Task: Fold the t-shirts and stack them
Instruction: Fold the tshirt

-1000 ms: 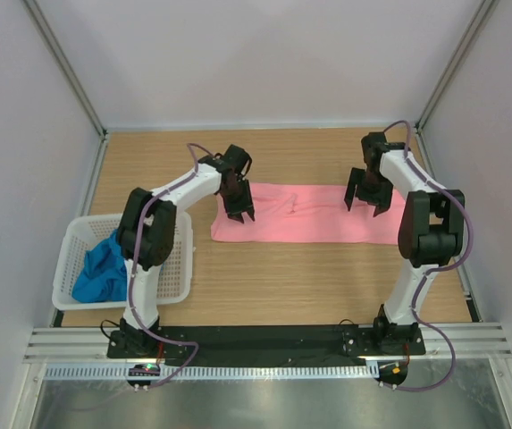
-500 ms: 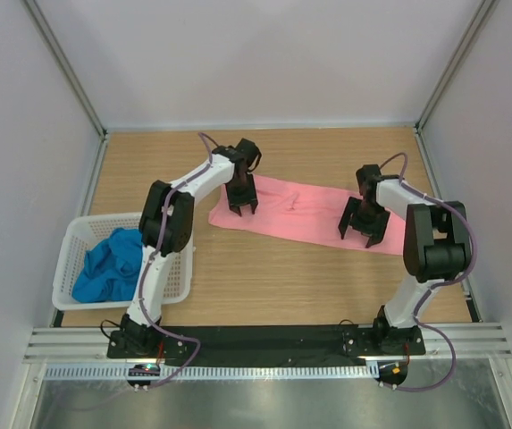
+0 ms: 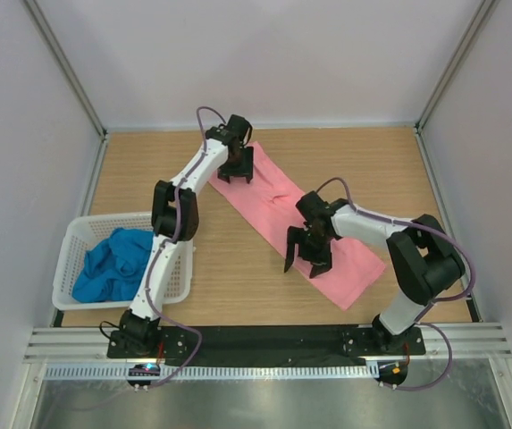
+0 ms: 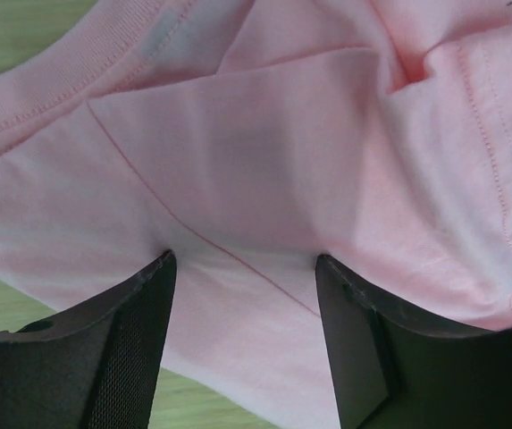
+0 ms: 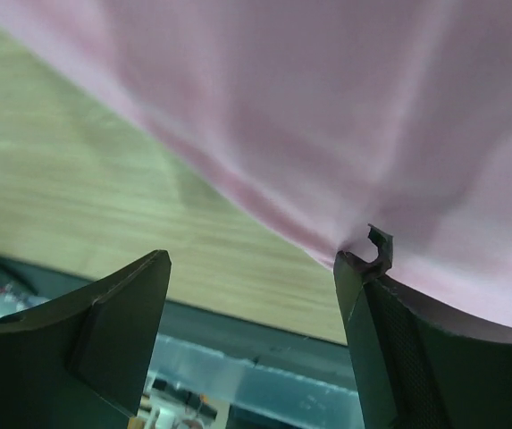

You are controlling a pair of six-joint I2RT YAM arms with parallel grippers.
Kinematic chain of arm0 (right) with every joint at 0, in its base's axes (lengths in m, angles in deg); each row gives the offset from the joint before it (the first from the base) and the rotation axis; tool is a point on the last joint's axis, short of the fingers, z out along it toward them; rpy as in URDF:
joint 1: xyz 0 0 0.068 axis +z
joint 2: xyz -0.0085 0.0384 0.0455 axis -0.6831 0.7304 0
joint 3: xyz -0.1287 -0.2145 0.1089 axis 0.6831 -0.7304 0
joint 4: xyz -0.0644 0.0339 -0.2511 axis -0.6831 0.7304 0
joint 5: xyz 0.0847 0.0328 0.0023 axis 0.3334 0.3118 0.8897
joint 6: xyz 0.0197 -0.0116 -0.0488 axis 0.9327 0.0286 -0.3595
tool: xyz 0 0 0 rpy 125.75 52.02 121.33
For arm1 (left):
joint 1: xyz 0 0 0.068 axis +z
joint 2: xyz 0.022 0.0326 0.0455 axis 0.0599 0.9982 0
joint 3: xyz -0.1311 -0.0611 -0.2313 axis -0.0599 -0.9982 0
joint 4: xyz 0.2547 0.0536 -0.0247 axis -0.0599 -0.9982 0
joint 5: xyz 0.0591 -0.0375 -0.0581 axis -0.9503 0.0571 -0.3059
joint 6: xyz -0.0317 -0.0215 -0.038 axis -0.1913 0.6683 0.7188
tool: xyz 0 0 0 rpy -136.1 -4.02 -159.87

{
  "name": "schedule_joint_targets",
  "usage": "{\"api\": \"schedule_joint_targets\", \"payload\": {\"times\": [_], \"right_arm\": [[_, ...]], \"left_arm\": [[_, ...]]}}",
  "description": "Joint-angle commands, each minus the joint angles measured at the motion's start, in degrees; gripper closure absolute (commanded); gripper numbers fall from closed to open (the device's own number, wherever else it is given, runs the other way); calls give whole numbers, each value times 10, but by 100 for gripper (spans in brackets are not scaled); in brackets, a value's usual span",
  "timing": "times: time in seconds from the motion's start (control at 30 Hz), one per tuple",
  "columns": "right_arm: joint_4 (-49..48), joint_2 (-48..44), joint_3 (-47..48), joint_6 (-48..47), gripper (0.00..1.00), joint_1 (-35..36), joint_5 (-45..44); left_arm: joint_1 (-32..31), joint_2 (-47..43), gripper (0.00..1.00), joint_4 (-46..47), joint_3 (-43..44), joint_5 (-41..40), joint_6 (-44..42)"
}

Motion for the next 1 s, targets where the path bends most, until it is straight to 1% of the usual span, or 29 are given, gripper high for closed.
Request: {"api": "schedule_joint_targets", "payload": {"times": [0.0, 0.03, 0.07, 0.1, 0.13, 0.17, 0.23, 0.3, 0.33, 0.4, 0.47, 0.53, 0.67, 0.73, 0.87, 0.93, 0.97], "right_arm": [[-2, 0, 60, 27, 18, 11, 74], [13, -2, 84, 11, 18, 10, 66], [30, -1, 134, 0, 17, 2, 52], [65, 0, 156, -10, 16, -4, 32], [79, 0, 175, -19, 16, -14, 26], [92, 2, 202, -35, 16, -25, 22], [131, 6, 218, -53, 16, -62, 9], [158, 13, 224, -92, 16, -92, -11], [166, 13, 223, -105, 16, -98, -44], [182, 11, 221, -138, 16, -103, -81], [177, -2, 206, -147, 16, -103, -100], [167, -11, 177, -151, 16, -103, -107], [127, -18, 125, -156, 16, -103, -134], [114, -14, 96, -155, 16, -102, -149], [65, -9, 49, -151, 16, -99, -185], [58, -5, 29, -137, 16, -91, -194], [54, -5, 23, -130, 16, -74, -194]], "left_arm": [[10, 6, 34, 48, 1, -16, -59], [11, -5, 34, 48, -5, -16, -49], [12, -21, 34, 53, -12, -16, -42], [12, -51, 34, 59, -23, -12, -35], [12, -71, 34, 74, -35, -9, -24], [12, -87, 34, 83, -66, -6, 3], [11, -129, 33, 114, -97, 14, 29], [6, -145, 36, 124, -132, 22, 74], [3, -152, 40, 128, -141, 22, 87], [-6, -149, 42, 134, -149, 38, 124], [-21, -138, 44, 136, -144, 38, 141], [-38, -133, 46, 141, -141, 9, 159], [-54, -101, 46, 168, -136, -21, 166], [-54, -82, 45, 174, -119, -17, 176], [-54, -26, 46, 183, -73, 20, 175], [-53, -4, 45, 184, -67, 38, 169], [-51, 0, 45, 187, -66, 44, 167]]}}
